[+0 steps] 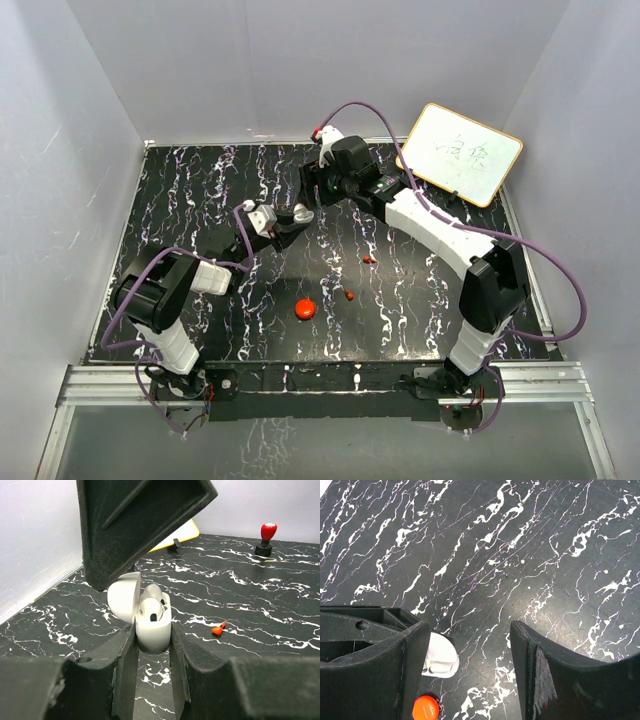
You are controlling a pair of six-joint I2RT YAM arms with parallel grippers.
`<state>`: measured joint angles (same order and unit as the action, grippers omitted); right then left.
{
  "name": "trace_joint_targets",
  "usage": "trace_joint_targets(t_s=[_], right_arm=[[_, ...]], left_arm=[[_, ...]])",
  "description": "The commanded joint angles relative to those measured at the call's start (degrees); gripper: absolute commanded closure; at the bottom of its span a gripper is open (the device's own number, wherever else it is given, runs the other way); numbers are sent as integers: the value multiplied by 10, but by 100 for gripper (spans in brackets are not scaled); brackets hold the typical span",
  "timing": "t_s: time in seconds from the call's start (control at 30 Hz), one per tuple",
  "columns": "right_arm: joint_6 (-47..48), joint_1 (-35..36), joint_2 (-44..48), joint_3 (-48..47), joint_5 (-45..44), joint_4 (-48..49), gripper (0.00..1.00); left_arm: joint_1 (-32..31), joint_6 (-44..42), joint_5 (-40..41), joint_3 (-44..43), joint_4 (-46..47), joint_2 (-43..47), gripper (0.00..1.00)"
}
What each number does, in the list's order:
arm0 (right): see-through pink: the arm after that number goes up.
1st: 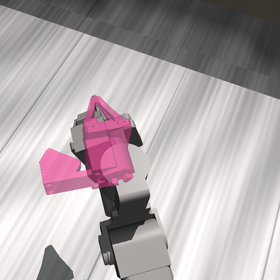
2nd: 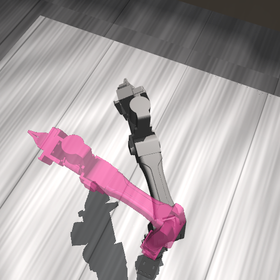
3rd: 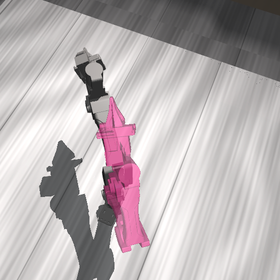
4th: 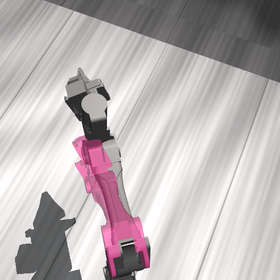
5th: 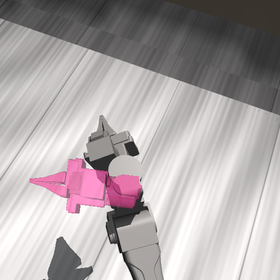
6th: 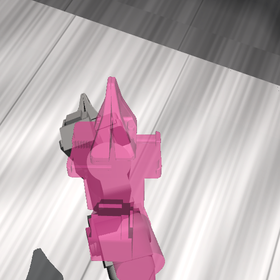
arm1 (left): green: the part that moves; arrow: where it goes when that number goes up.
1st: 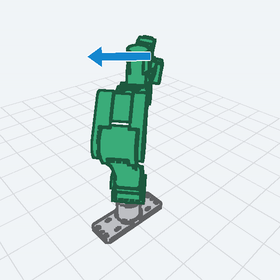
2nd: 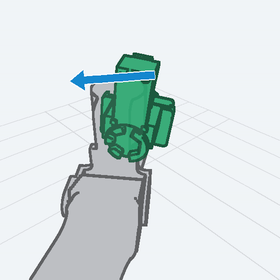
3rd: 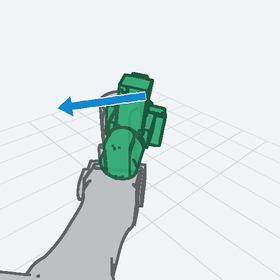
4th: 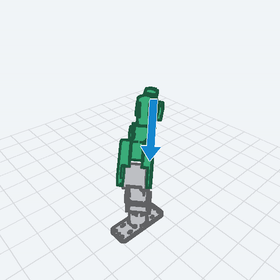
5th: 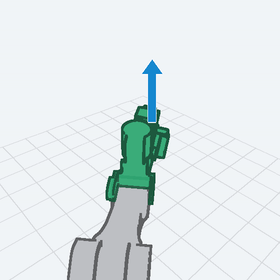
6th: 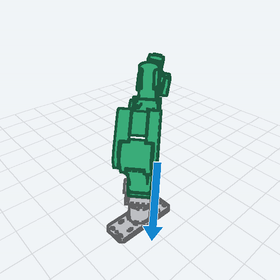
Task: Insert the wireless bluetooth earbuds into the charging case
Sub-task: Close the charging case, then place the charging case at the center of the board.
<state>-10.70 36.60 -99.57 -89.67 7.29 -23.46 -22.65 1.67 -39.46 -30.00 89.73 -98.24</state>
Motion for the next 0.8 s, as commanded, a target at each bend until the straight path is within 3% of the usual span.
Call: trace_joint_targets(t_s=[0.0, 0.27, 0.47, 0.6, 0.77], right_arm=[[0, 3, 35, 26, 15, -25, 37], [-9, 3, 66, 60, 7, -15, 37], [-24, 3, 113, 100, -74, 45, 36], [-40, -1, 138, 129, -150, 80, 36], [-59, -25, 169, 170, -171, 128, 36]], left_arm=[[4, -12, 45, -15, 96, 12, 100], [4, -5, 59, -22, 77, 11, 100], [4, 1, 62, -24, 64, 6, 100], [6, 21, 73, -42, -6, -4, 100], [7, 72, 59, -82, -120, -26, 100]])
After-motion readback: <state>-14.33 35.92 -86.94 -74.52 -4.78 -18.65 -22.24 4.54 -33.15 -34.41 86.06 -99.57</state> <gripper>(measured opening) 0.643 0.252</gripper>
